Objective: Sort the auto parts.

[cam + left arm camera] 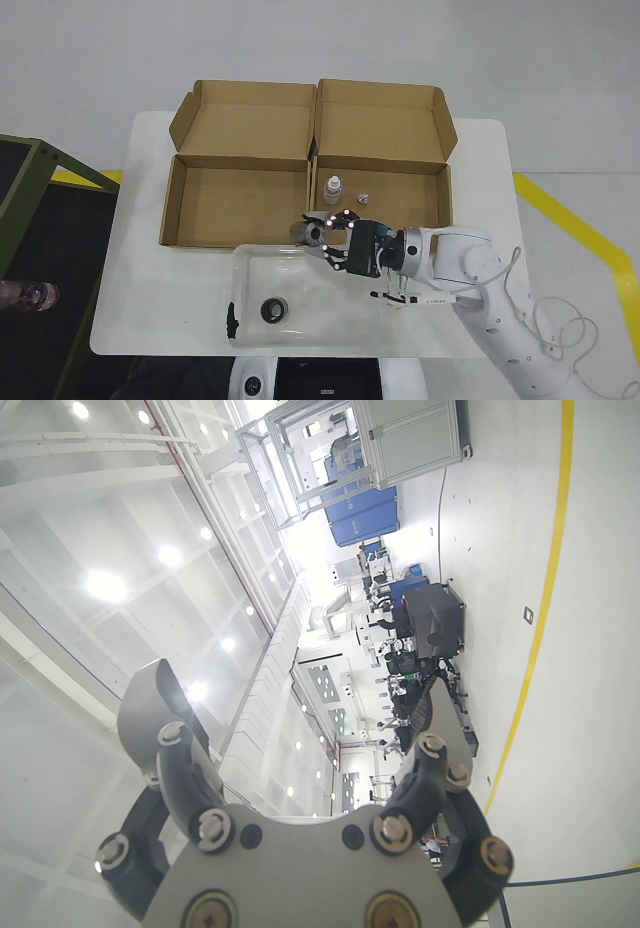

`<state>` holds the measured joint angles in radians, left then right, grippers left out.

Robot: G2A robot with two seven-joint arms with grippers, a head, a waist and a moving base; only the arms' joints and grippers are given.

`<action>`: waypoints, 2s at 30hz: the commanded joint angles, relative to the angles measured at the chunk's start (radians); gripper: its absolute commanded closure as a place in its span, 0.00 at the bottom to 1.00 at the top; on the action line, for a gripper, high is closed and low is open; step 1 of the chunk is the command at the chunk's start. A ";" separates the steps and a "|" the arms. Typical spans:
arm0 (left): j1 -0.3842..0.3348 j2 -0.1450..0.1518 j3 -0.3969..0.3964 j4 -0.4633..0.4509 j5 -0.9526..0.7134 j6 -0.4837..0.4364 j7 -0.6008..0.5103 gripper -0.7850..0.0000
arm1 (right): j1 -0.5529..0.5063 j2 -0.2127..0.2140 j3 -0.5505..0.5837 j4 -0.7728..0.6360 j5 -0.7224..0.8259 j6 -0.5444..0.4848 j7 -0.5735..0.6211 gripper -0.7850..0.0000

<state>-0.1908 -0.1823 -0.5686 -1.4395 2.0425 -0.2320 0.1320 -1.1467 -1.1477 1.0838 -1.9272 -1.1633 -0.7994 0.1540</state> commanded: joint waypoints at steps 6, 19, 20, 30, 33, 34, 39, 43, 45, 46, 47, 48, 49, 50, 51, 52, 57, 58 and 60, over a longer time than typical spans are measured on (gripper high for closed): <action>0.000 0.000 0.000 0.000 0.000 0.000 0.000 0.00 | -0.022 0.006 0.061 -0.012 0.024 0.046 -0.030 1.00; 0.000 0.000 0.000 0.000 0.000 0.000 0.000 0.00 | -0.019 0.006 0.085 0.009 0.058 0.103 -0.062 1.00; 0.000 0.000 0.000 0.000 0.000 0.000 0.000 0.00 | -0.015 0.004 0.080 0.014 0.059 0.107 -0.063 1.00; 0.000 0.000 0.000 0.000 0.000 0.000 0.000 0.00 | 0.048 -0.012 0.010 0.064 0.049 0.160 -0.037 1.00; 0.000 0.000 0.000 0.000 0.000 0.000 0.000 0.00 | 0.077 -0.018 -0.017 0.079 0.044 0.174 -0.020 1.00; 0.000 0.000 0.000 0.000 0.000 0.000 0.000 0.00 | 0.087 -0.021 -0.027 0.084 0.040 0.177 -0.013 1.00; 0.000 0.000 0.000 0.000 0.000 0.000 0.000 0.00 | 0.140 -0.035 -0.088 0.123 0.020 0.190 0.024 1.00; 0.000 0.000 0.000 0.000 0.000 0.000 0.000 0.00 | 0.191 -0.049 -0.143 0.160 0.004 0.203 0.071 1.00; 0.000 0.000 0.000 0.000 0.000 0.000 0.000 0.00 | 0.218 -0.058 -0.172 0.181 -0.001 0.208 0.098 1.00; 0.000 0.000 0.000 0.000 0.000 0.000 0.000 0.00 | 0.233 -0.062 -0.187 0.191 -0.002 0.210 0.109 1.00; 0.000 0.000 0.000 0.000 0.000 0.000 0.000 0.00 | 0.248 -0.067 -0.201 0.203 -0.004 0.212 0.121 1.00; 0.000 0.000 0.000 0.000 0.000 0.000 0.000 0.00 | 0.264 -0.072 -0.215 0.214 -0.006 0.214 0.134 1.00; 0.000 0.000 0.000 0.000 0.000 0.000 0.000 0.00 | 0.280 -0.077 -0.229 0.227 -0.004 0.216 0.146 1.00; 0.000 0.000 0.000 0.000 0.000 0.000 0.000 0.00 | 0.296 -0.082 -0.243 0.240 -0.005 0.219 0.158 1.00; 0.000 0.000 0.000 0.000 0.000 0.000 0.000 0.00 | 0.311 -0.087 -0.257 0.252 -0.005 0.223 0.168 1.00; 0.000 0.000 0.000 0.000 0.000 0.000 0.000 0.00 | 0.326 -0.093 -0.269 0.266 -0.003 0.227 0.177 1.00; 0.000 0.000 0.000 0.000 0.000 0.000 0.000 0.00 | 0.398 -0.123 -0.333 0.336 0.003 0.247 0.222 1.00; 0.000 0.000 0.000 0.000 0.000 0.000 0.000 0.00 | 0.412 -0.129 -0.345 0.350 0.004 0.251 0.231 1.00; 0.000 0.000 0.000 0.000 0.000 0.000 0.000 0.00 | 0.440 -0.141 -0.367 0.379 0.006 0.254 0.248 1.00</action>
<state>-0.1908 -0.1822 -0.5686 -1.4395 2.0425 -0.2320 0.1320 -0.7211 -1.2836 0.7266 -1.5623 -1.1565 -0.5468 0.3930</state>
